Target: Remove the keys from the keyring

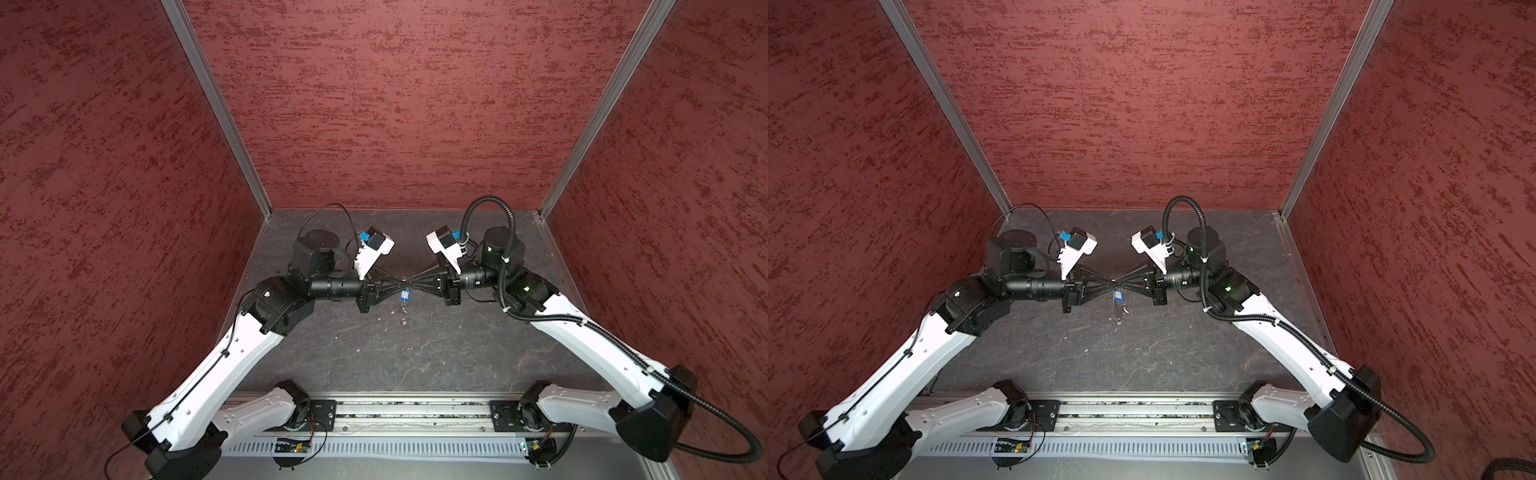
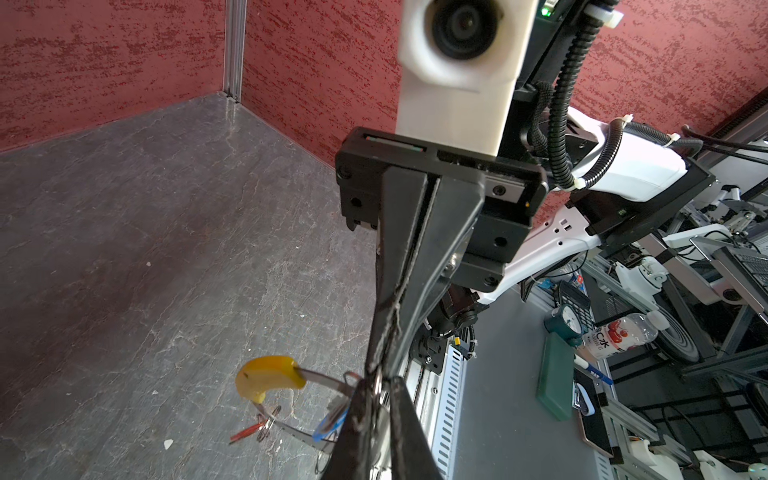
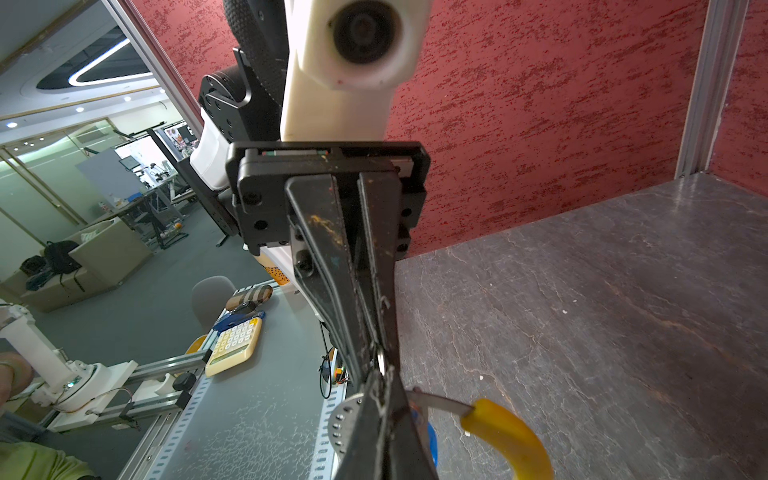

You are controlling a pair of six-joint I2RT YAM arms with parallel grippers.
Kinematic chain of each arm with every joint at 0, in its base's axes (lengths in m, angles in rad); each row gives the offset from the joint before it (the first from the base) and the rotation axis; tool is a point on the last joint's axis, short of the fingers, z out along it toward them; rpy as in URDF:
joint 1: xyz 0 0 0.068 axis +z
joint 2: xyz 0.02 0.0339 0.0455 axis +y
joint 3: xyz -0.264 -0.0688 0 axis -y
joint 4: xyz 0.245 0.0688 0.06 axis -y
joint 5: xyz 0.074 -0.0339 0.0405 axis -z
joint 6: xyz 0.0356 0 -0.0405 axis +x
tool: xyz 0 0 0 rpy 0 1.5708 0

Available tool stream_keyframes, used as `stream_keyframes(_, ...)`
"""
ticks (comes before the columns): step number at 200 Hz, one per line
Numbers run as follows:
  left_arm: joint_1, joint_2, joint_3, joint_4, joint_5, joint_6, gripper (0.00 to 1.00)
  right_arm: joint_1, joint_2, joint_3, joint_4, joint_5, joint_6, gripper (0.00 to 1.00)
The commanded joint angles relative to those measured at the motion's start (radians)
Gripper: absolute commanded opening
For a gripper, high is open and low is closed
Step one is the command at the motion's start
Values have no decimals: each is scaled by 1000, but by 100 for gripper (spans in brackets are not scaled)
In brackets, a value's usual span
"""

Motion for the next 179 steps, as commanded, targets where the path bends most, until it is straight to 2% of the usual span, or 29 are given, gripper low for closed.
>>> stream_keyframes(1, -12, -8, 29, 18, 2, 22, 9, 4, -18, 10, 38, 7, -9, 0)
stream_keyframes(17, -12, -10, 30, 12, 2, 23, 13, 4, -18, 12, 38, 10, -8, 0)
stream_keyframes(35, -12, -12, 29, 12, 1, 27, 13, 3, -16, 13, 39, 9, -7, 0)
stream_keyframes(52, -13, -14, 27, 18, 0, 24, 4, 4, -13, 13, 41, 7, -4, 0)
stream_keyframes(66, -13, -14, 25, 25, -4, 22, 1, 3, -12, 10, 48, 7, 2, 0)
stream_keyframes(152, -35, -35, -5, 96, -55, 24, 0, 4, -32, 14, 82, 21, 25, 0)
stream_keyframes(169, -35, -31, 7, 85, -54, 25, 19, 4, -32, 22, 65, 20, 15, 0)
stream_keyframes(179, -35, -30, 12, 75, -57, 27, 25, 2, -34, 21, 64, 23, 13, 0)
